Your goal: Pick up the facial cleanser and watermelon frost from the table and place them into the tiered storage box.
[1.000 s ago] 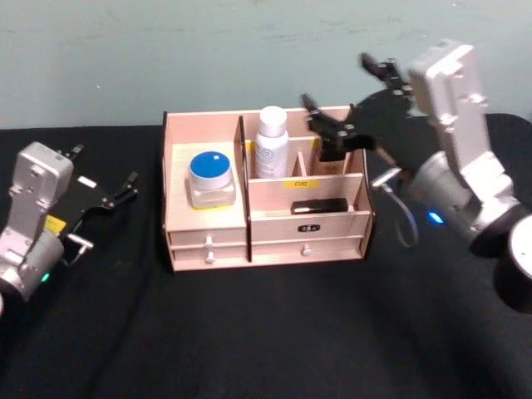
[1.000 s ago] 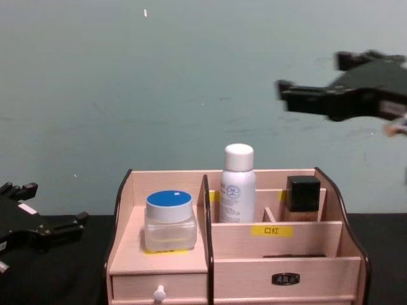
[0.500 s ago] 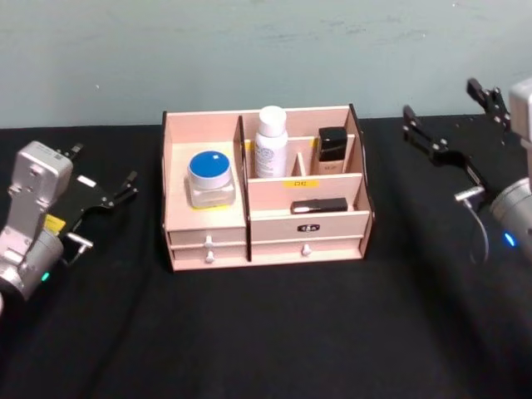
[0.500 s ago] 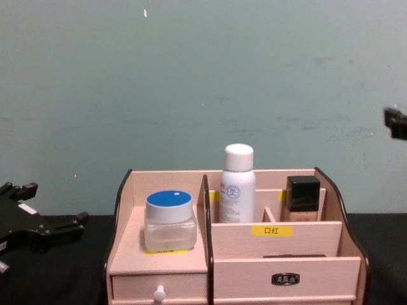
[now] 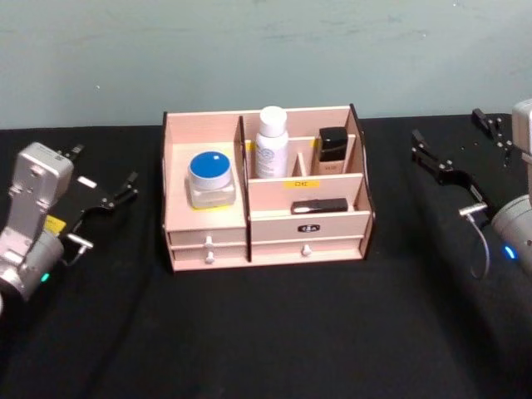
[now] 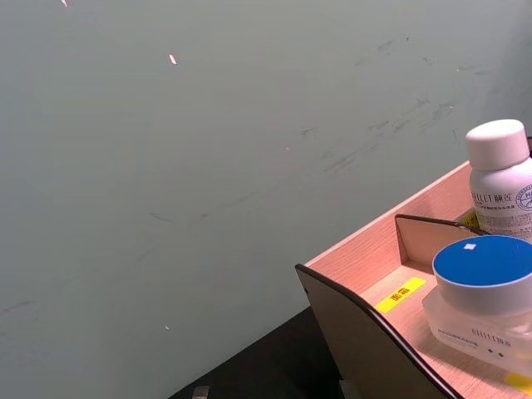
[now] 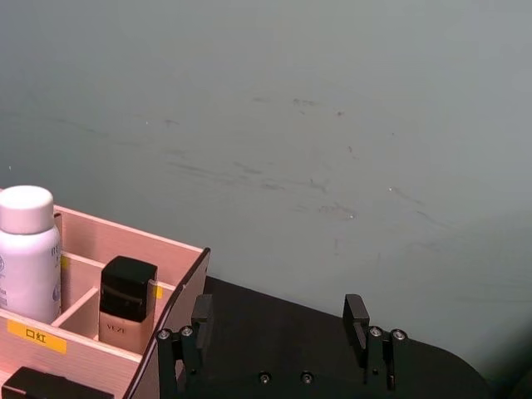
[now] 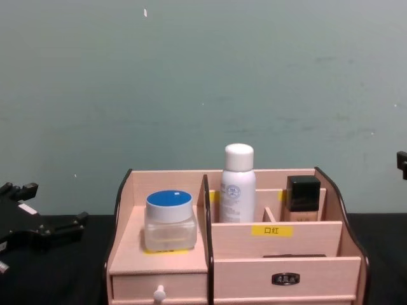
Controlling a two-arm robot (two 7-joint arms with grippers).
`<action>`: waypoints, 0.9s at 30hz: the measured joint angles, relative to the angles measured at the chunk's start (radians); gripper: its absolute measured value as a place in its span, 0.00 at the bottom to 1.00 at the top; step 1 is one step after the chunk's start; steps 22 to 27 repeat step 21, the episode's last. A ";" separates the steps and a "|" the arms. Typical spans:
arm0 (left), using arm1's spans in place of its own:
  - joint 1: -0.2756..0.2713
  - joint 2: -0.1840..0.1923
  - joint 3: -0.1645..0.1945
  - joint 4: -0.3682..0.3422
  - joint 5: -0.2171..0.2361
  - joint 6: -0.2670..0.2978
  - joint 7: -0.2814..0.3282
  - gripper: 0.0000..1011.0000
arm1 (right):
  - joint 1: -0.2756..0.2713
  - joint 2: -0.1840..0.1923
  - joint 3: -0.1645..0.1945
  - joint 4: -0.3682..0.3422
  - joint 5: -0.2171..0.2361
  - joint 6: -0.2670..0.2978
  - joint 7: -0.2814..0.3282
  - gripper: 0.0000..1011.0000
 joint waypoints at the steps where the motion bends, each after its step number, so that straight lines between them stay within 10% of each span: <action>1: 0.000 0.000 0.000 0.000 0.000 0.000 0.000 1.00 | 0.000 0.000 0.000 -0.001 0.000 0.000 0.000 0.99; 27: 0.000 0.000 0.000 0.000 0.000 0.000 0.000 1.00 | 0.001 0.002 -0.004 -0.007 -0.006 0.002 -0.005 0.99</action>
